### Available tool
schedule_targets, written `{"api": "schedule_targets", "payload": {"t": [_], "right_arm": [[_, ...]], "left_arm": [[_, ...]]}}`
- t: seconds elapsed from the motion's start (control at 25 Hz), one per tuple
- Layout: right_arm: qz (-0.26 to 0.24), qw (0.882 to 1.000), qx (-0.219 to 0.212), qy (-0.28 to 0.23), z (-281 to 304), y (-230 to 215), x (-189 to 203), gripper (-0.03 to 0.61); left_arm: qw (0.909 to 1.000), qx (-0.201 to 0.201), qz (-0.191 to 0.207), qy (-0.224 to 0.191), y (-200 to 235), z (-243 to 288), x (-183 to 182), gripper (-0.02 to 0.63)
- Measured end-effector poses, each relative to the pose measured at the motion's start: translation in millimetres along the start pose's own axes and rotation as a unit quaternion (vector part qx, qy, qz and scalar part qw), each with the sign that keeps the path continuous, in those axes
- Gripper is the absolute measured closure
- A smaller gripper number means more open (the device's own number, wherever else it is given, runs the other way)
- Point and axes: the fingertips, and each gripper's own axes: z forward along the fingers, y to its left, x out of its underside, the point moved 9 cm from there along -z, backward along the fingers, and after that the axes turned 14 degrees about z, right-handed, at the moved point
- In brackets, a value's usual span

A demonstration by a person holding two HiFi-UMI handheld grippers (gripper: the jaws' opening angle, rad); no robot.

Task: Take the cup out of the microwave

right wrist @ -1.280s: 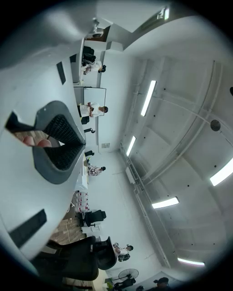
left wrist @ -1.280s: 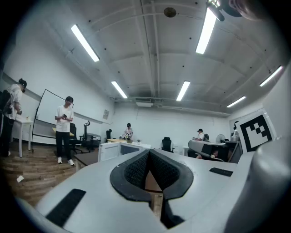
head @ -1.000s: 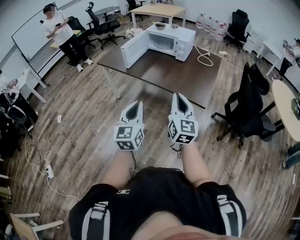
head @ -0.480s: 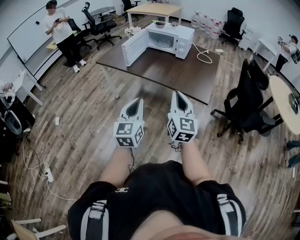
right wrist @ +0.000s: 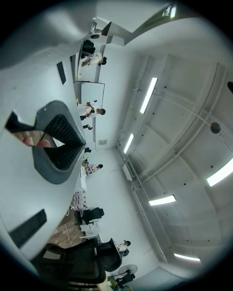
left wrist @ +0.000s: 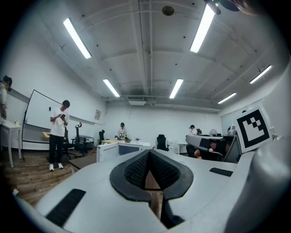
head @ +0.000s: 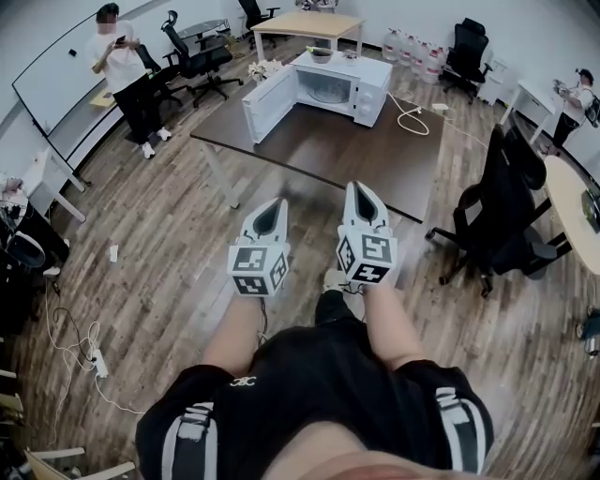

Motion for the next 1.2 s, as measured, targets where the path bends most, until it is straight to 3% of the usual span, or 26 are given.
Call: {"api": "schedule_targets", "payload": {"t": [0.2,0.48,0.84,1.2], "right_arm": [[0.003,1.0,-0.003,-0.003,78,-33,10,0.58],[0.011,1.0,-0.004,0.006,220,-97,16,0.58],[0.011,1.0,-0.004,0.016,409,-183,-10,0.58],[0.018,0.999,0.013,0.027,500,-216,-9,0.58]], "left_arm": [[1.0,-0.006,0.002,0.003,29,74,13,0.621],[0.9999,-0.004,-0.007,0.012,71,222,27,0.621],[0.9999,0.005,-0.012,0.011,124,428,10,0.621],[0.9992,0.018,-0.031,0.019,162,524,14,0.621]]}}
